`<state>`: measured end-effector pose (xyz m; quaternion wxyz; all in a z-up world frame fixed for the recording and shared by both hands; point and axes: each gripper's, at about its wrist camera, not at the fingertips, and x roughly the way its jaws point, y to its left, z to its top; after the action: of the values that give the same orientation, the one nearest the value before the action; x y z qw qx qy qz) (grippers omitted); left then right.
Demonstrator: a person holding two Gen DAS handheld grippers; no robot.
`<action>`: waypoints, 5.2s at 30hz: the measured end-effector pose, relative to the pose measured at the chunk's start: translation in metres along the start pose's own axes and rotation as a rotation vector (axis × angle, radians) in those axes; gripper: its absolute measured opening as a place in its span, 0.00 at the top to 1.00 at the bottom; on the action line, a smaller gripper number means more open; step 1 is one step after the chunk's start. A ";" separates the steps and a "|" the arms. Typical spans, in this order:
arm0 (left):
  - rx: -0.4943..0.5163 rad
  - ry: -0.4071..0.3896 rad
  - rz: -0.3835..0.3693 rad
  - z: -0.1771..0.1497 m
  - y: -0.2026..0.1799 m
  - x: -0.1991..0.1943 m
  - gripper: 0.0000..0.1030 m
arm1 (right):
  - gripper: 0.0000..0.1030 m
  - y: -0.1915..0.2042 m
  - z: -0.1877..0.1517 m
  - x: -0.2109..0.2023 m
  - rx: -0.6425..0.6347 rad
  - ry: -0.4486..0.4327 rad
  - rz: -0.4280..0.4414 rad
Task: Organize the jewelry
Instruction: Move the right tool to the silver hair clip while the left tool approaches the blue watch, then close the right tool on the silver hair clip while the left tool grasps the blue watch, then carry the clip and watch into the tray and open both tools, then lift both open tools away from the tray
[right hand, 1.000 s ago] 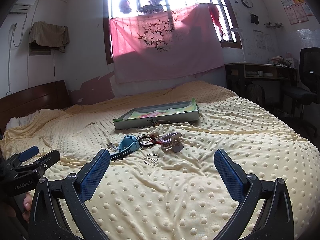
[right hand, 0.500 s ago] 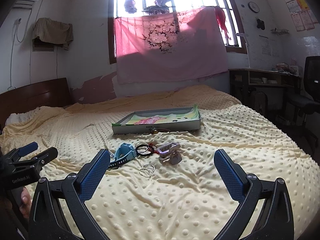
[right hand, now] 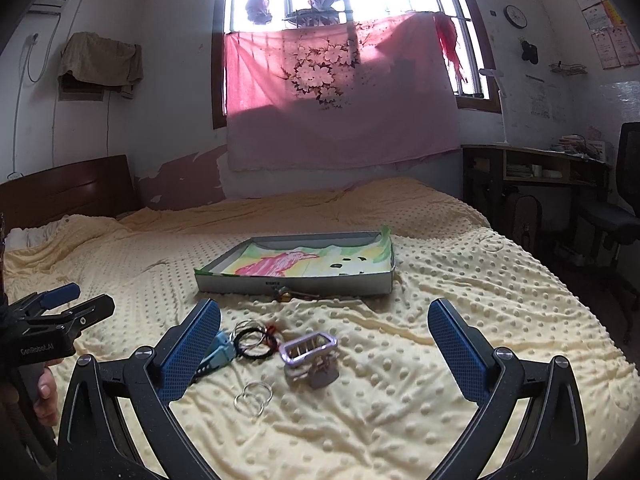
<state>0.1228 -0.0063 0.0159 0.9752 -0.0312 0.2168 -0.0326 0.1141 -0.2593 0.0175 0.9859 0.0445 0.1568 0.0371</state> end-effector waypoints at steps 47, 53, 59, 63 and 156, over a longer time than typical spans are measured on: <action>-0.062 0.384 -0.301 -0.052 -0.022 0.126 0.77 | 0.40 -0.007 -0.073 0.152 0.100 0.388 0.236; -0.093 0.354 -0.311 -0.045 -0.014 0.113 0.85 | 0.40 -0.006 -0.070 0.134 0.090 0.318 0.256; -0.089 0.303 -0.301 -0.034 -0.012 0.092 0.87 | 0.40 0.004 -0.063 0.116 0.042 0.261 0.271; -0.060 0.242 -0.296 -0.012 -0.013 0.086 0.87 | 0.40 0.011 -0.043 0.113 0.011 0.237 0.283; -0.072 0.016 0.046 -0.039 0.041 -0.065 0.00 | 0.01 0.030 -0.041 -0.051 0.105 0.084 0.082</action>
<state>0.0493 0.0383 0.0055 0.9722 -0.0610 0.2261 -0.0026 0.0511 -0.2307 -0.0029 0.9724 0.1011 0.1981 0.0709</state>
